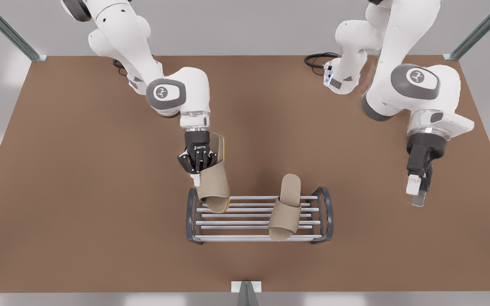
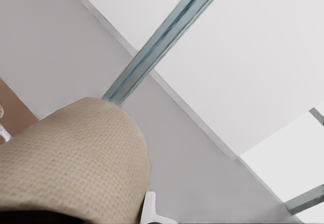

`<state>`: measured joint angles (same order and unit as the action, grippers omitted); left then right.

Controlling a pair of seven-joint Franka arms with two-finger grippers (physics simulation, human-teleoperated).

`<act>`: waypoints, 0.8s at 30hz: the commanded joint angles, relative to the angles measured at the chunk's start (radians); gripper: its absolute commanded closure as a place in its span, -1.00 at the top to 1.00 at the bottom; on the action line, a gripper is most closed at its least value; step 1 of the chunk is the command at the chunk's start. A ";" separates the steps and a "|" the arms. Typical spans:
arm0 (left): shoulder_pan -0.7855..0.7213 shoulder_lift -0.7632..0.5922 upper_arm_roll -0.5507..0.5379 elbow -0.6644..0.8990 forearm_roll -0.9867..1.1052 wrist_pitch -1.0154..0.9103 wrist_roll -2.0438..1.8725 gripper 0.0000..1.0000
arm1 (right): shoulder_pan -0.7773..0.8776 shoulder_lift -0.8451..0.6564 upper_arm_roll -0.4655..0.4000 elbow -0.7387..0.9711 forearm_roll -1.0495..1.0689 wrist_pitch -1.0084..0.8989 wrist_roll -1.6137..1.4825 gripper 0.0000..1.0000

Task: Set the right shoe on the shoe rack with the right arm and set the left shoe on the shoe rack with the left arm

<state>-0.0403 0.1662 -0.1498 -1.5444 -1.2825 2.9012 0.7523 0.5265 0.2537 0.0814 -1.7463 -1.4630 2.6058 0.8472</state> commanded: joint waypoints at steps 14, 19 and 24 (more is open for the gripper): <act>-0.044 0.081 0.039 0.073 1.290 -1.522 -1.090 1.00 | 0.089 0.343 0.001 0.254 -0.002 -0.242 -1.051 -0.32; -0.043 0.073 0.039 0.076 1.290 -1.518 -1.087 1.00 | 0.064 0.407 -0.002 0.329 0.004 -0.231 -0.976 1.00; -0.043 0.065 0.039 0.076 1.292 -1.504 -1.088 1.00 | 0.059 0.423 0.000 0.337 0.007 -0.228 -0.962 1.00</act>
<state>-0.0829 0.2341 -0.1102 -1.4683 0.0087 1.4133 0.0138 0.5861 0.6768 0.0812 -1.4118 -1.4918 2.3785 0.1755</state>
